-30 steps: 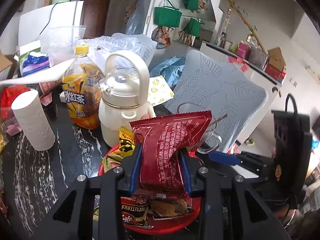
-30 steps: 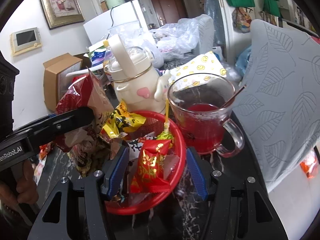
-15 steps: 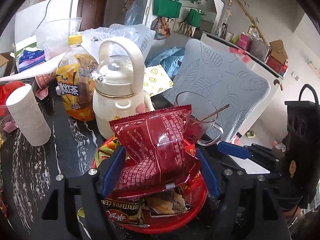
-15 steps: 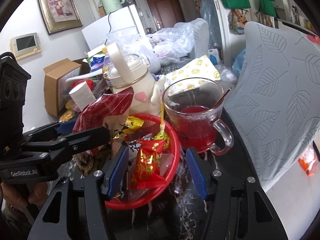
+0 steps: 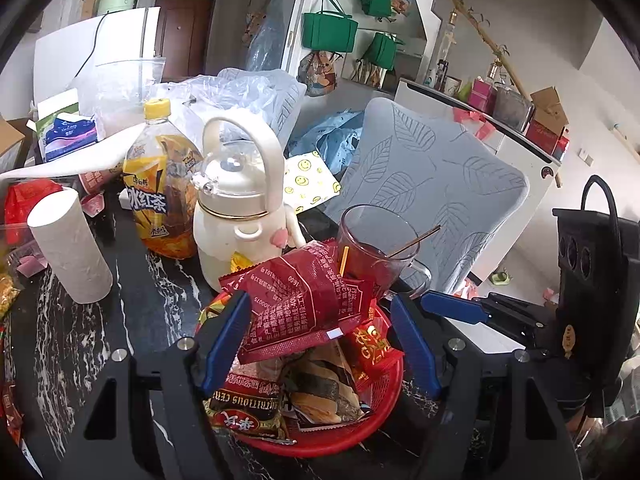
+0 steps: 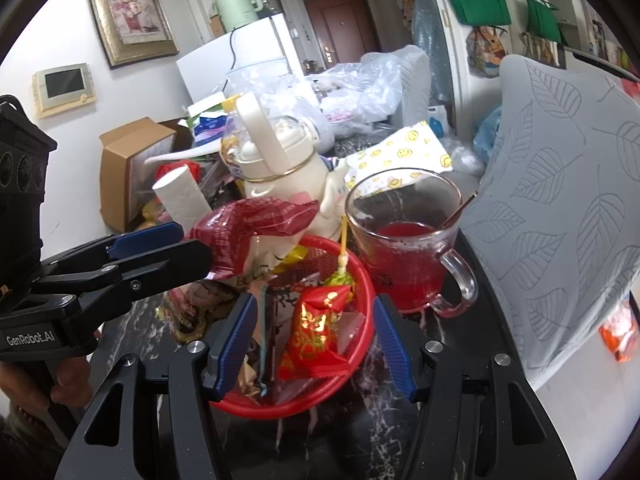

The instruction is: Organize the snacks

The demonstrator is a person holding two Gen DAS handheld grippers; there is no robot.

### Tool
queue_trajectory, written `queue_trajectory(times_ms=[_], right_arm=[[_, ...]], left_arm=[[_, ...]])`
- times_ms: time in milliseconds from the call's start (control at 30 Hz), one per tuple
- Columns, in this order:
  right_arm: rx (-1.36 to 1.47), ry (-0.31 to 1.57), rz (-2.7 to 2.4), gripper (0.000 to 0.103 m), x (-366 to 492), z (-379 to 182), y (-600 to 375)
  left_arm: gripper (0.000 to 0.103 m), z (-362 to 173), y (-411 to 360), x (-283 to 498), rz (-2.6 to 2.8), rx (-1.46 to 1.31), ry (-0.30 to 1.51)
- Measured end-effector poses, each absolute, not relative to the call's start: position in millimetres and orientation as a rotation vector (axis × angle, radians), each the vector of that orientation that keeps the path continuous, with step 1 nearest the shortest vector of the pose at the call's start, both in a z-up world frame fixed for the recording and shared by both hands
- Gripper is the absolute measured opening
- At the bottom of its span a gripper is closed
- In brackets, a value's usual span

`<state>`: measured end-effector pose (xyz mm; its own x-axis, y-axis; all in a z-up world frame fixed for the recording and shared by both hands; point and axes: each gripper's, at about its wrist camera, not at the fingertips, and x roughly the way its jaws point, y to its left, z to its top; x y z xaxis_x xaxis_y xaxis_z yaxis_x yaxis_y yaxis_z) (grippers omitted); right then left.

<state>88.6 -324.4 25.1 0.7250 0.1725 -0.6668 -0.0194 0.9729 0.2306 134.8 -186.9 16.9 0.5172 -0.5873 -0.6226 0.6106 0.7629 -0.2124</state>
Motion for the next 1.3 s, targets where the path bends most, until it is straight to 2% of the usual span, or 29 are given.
queue_trajectory(times_ms=[967, 1300], right_arm=[[0.086, 0.596, 0.082, 0.060, 4, 94, -266], [0.035, 0.559, 0.047, 0.066, -37, 101, -245]], left_arm=[[0.071, 73, -128, 34, -0.638, 0.059, 0.572], [0.071, 71, -106, -1, -0.585, 0.075, 0.548]])
